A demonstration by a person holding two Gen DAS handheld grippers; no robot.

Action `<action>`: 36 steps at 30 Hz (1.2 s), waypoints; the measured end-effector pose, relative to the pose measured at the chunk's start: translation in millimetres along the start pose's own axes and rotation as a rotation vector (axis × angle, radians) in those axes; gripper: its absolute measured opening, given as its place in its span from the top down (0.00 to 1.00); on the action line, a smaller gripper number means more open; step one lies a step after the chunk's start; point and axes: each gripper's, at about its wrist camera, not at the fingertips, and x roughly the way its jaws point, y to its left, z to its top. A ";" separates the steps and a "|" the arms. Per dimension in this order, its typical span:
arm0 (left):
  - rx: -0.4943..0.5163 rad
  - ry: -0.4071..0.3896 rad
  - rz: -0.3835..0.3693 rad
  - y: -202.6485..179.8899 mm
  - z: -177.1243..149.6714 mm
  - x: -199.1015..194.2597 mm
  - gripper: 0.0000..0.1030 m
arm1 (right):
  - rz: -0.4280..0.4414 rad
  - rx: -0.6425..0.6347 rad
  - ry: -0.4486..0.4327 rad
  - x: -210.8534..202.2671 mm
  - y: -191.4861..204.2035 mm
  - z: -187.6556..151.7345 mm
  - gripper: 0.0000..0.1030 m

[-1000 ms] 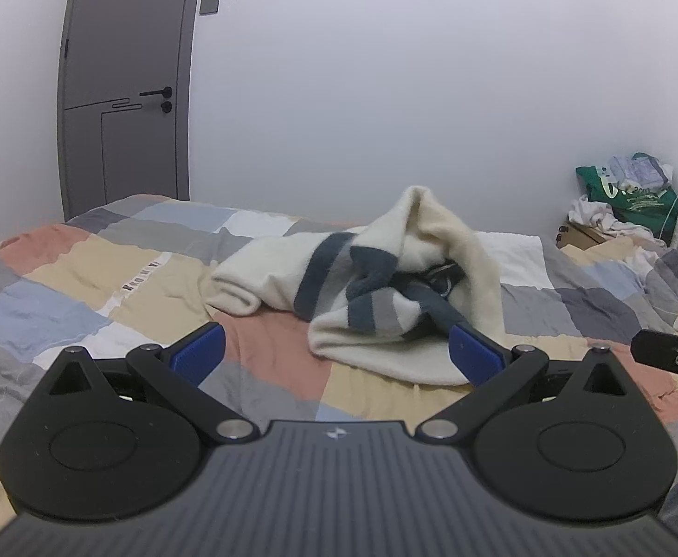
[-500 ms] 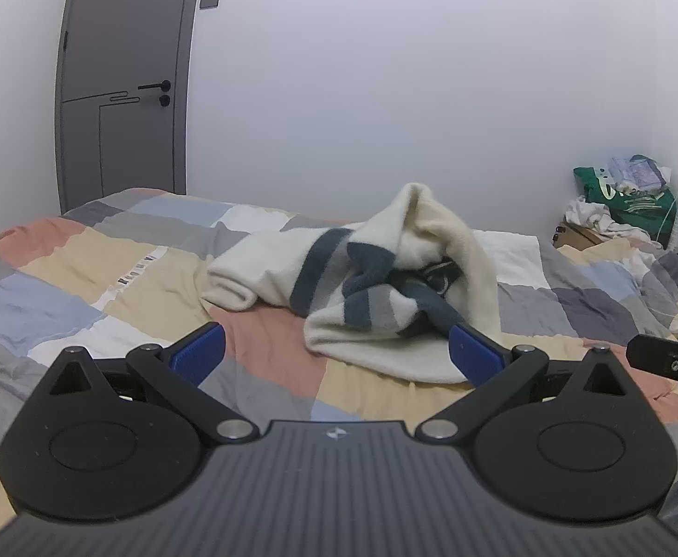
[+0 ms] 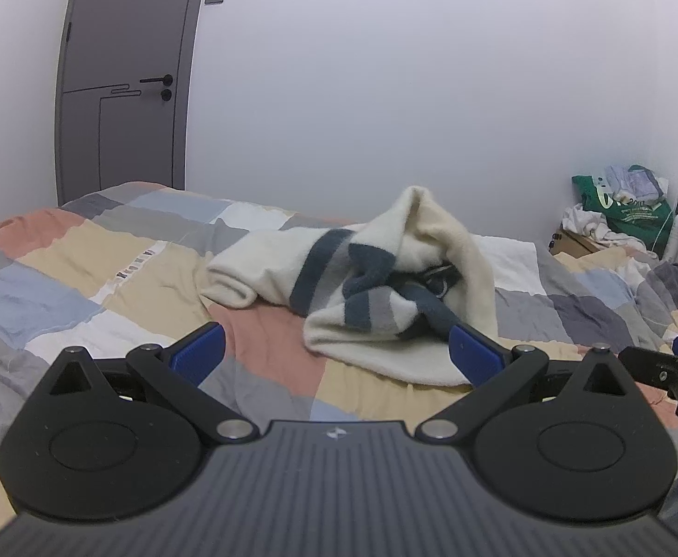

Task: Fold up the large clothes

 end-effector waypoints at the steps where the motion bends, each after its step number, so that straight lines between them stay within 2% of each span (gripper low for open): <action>1: -0.001 0.001 -0.002 1.9 0.6 -0.6 0.00 | -0.001 -0.001 -0.002 -0.4 0.1 0.0 0.00; 8: 0.038 0.012 -0.013 0.9 0.4 -4.4 0.00 | -0.002 -0.008 -0.008 1.9 1.3 1.5 0.00; 19: 0.020 0.017 -0.001 11.5 12.5 12.9 0.00 | 0.011 0.019 0.038 21.0 -2.8 13.3 0.00; 28: 0.029 0.022 0.000 9.8 38.0 47.1 0.00 | 0.037 -0.028 0.032 47.0 4.9 44.2 0.00; 31: 0.012 0.054 0.000 11.5 48.9 66.0 0.00 | 0.046 -0.033 0.026 58.4 6.4 57.4 0.00; 33: 0.028 0.078 -0.021 10.7 59.7 80.3 0.00 | 0.051 -0.030 0.011 68.3 6.1 66.3 0.00; 36: -0.016 0.095 -0.062 18.3 77.6 108.0 0.00 | 0.026 -0.030 -0.020 85.5 5.4 77.5 0.00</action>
